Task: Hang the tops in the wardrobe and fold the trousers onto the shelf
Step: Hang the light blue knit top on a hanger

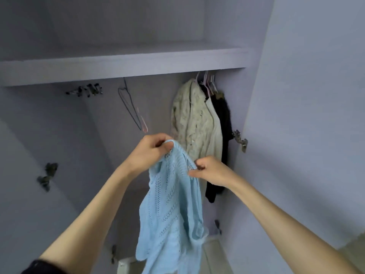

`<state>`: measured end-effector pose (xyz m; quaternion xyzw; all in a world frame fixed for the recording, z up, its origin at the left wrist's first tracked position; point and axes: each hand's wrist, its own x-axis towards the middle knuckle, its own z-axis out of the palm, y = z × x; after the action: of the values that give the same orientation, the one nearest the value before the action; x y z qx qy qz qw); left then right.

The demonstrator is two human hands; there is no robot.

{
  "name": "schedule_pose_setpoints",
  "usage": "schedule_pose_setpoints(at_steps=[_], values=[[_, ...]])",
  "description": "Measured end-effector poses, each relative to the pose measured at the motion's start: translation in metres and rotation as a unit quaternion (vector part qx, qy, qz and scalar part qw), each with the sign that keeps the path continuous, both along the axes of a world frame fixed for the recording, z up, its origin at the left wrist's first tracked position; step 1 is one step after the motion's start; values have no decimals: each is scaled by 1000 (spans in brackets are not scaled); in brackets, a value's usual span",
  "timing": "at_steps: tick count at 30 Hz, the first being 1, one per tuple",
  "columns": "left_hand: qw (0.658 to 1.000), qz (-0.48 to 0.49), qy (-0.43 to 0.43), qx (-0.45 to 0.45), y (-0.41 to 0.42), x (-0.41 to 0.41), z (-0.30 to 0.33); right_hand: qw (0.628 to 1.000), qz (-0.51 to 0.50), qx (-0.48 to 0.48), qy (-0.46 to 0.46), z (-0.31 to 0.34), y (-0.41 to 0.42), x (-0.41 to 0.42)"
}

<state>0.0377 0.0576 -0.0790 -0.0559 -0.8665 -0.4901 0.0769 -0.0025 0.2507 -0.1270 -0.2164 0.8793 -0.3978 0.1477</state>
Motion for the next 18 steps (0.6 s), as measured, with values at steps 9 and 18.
schedule_pose_setpoints(at_steps=[9, 18], values=[[993, 120, 8, -4, -85, -15, 0, 986, -28, 130, 101, -23, -50, -61], [958, 165, -63, -226, -148, -69, -41, 965, -85, 153, 194, -12, -81, -126]])
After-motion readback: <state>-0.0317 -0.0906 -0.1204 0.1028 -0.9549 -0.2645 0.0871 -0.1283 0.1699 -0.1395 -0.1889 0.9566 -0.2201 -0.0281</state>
